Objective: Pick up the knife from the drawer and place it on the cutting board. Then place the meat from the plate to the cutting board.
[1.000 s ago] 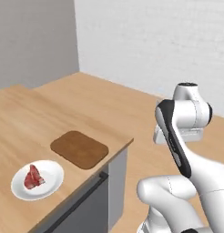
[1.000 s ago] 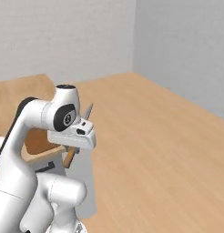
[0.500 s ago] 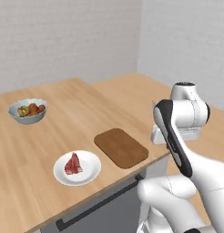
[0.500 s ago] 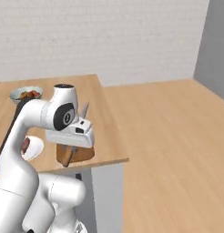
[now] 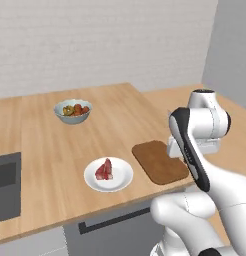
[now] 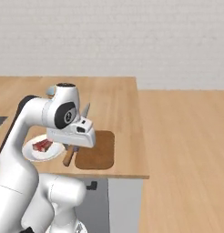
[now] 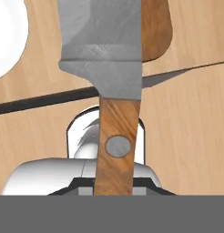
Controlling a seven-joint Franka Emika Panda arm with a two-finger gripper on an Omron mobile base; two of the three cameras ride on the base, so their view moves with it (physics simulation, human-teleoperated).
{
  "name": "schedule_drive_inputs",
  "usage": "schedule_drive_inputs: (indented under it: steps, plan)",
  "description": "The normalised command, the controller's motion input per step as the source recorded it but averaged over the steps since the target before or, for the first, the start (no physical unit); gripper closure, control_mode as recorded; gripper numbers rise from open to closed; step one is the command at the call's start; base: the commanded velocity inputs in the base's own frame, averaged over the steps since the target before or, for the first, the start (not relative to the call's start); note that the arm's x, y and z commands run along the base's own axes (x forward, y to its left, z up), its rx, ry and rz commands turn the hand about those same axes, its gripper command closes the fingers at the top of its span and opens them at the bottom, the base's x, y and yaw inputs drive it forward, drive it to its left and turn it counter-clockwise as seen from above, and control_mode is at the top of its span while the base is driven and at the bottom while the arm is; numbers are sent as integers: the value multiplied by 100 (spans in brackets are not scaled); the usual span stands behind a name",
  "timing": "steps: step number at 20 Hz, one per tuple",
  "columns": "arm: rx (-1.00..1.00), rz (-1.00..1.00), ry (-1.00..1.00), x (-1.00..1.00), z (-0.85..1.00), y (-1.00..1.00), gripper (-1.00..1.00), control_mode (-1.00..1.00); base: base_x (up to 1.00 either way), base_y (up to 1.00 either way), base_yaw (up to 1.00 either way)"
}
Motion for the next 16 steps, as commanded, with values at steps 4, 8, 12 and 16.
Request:
schedule_drive_inputs:
  steps: [4, 8, 12, 16]
  plan:
    - [0, 0, 0, 0, 0, 0, 100, 100, 21, -6, 50]
    - [0, 0, 0, 0, 0, 0, 100, 100, 4, -46, 29]
    - [0, 5, 5, 21, -8, -16, 100, -100, 9, -26, 9]
    - [0, 0, 1, 77, -32, -3, 100, -100, 0, 0, 0]
